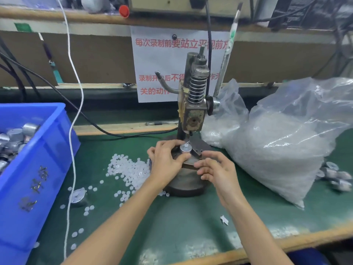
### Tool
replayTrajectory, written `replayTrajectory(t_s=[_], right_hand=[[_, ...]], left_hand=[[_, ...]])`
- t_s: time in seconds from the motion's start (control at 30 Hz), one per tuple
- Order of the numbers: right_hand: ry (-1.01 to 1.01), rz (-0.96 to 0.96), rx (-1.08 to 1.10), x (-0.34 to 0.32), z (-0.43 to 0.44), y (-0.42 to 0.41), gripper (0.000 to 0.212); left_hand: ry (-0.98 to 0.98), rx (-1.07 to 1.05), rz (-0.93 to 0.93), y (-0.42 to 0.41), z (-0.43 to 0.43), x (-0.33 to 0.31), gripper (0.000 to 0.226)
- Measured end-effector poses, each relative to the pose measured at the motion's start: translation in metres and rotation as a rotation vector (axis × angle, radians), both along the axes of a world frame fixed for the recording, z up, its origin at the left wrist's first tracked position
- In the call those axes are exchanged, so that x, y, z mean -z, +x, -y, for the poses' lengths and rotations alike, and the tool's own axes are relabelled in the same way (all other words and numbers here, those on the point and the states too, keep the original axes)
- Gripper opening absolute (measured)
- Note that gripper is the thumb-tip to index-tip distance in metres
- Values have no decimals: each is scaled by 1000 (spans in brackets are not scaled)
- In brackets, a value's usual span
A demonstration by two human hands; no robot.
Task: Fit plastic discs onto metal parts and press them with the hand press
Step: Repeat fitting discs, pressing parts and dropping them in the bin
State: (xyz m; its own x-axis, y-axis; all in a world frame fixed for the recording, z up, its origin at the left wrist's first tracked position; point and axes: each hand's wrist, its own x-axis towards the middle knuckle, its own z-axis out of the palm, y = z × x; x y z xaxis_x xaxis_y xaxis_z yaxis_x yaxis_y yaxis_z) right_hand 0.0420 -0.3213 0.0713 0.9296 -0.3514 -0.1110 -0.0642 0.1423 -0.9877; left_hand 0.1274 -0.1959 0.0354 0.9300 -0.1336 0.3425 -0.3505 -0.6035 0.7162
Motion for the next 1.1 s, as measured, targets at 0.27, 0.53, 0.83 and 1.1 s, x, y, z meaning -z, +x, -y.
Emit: replayTrajectory(t_s=[0.27, 0.53, 0.83, 1.1], right_hand=[[-92, 369, 334, -92, 26, 53, 25], [-270, 452, 137, -175, 29, 82, 8], [-72, 743, 272, -116, -1, 32, 25], [-8, 556, 157, -127, 11, 77, 38]], left_hand=[[-22, -8, 19, -4, -1, 1, 35], [-24, 0, 12, -5, -2, 0, 36], [-40, -8, 44, -2, -1, 5, 35], [-34, -8, 31, -2, 0, 5, 36]])
